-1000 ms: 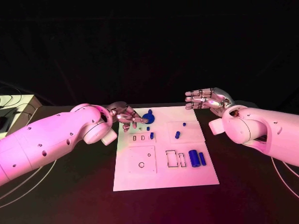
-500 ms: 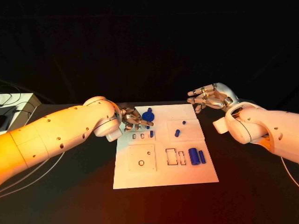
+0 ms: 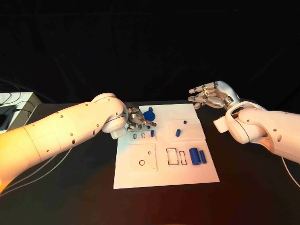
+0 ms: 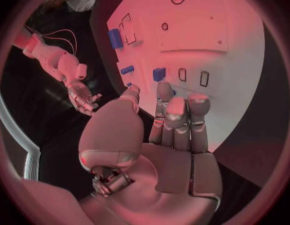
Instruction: Assemble the parts on the task board
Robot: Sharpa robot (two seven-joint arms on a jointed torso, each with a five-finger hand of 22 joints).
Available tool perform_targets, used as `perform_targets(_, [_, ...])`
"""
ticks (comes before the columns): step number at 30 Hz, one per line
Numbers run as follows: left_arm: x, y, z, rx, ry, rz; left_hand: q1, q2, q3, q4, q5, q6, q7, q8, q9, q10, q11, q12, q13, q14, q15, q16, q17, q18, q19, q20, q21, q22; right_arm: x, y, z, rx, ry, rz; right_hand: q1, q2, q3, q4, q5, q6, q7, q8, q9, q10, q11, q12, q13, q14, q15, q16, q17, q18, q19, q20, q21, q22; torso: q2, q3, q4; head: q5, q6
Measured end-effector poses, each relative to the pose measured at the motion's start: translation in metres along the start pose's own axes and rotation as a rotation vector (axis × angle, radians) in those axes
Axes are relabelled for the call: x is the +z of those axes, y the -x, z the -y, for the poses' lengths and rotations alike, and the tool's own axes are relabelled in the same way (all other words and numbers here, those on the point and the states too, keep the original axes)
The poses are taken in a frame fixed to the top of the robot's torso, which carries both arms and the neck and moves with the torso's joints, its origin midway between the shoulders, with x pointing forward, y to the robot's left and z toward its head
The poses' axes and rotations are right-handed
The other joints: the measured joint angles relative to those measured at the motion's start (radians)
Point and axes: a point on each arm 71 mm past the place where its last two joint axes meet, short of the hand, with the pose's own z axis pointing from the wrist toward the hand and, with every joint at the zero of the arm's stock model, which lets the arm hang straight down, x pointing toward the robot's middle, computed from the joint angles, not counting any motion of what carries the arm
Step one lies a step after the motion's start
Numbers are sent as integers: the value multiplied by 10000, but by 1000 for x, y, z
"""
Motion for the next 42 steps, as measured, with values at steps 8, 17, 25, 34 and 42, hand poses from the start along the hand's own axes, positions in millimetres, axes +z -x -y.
perform_targets(8, [6, 0, 1, 359, 352, -201, -103, -103, 9, 234, 0, -213, -102, -150, 2549, 29, -76, 0, 46, 0, 1, 41, 46, -2, 54, -54, 0, 183, 1, -1, -1, -10, 28, 109, -52, -52, 41, 120, 155, -286, 144, 0, 0, -648, 251, -38, -13, -476, 323, -533, -246, 0, -413, 342, -542, -593, 4, -16, 10, -22, -54])
perform_targets(17, [13, -2, 6, 564, 540, -369, -103, -103, -19, 261, 0, 12, -101, -888, 3343, 29, -75, 0, 42, 0, 1, 41, 9, -151, 54, -54, -131, 366, 1, -2, -1, 95, 3, 145, -49, -55, 84, 243, 211, -533, 250, 0, 0, -1118, 446, -38, -19, -1055, 551, -533, -600, -2, -674, 603, -852, -1207, 14, -29, -3, -37, -94])
perform_targets(25, [19, -5, 12, 719, 586, -561, -103, -103, -18, 261, 0, 11, -100, -928, 3372, 29, -74, 0, 31, 0, 2, 40, -18, -151, 53, -55, -131, 366, 3, -6, -2, 201, -18, 126, -20, -164, 41, 341, 274, -642, 289, 0, 1, -1227, 484, -38, -19, -1269, 623, -533, -804, -2, -784, 713, -900, -1757, 32, -23, -15, -44, -144])
perform_targets(34, [21, -6, 10, 838, 667, -757, -102, -103, 135, 107, -1, 10, -100, -986, 3414, 29, -73, 0, 1, 0, 2, 40, -17, -150, 53, -55, -188, 404, 3, -7, -1, 237, -69, 150, -1, -183, 15, 368, 328, -659, 306, 0, 1, -1263, 520, -38, -18, -1305, 658, -533, -813, -8, -855, 716, -814, -2022, 28, -16, -8, -51, -205])
perform_targets(42, [23, -8, 11, 964, 715, -933, -49, -157, 328, 51, -1, 9, -100, -986, 3460, 29, -72, 0, -14, 0, 2, -10, -8, -149, 53, -54, -239, 442, 2, -8, 0, 268, -110, 141, -1, -183, -12, 395, 328, -691, 338, 0, 1, -1262, 520, -38, -18, -1378, 658, -532, -812, -10, -857, 714, -814, -2069, 27, -23, -15, -47, -233])
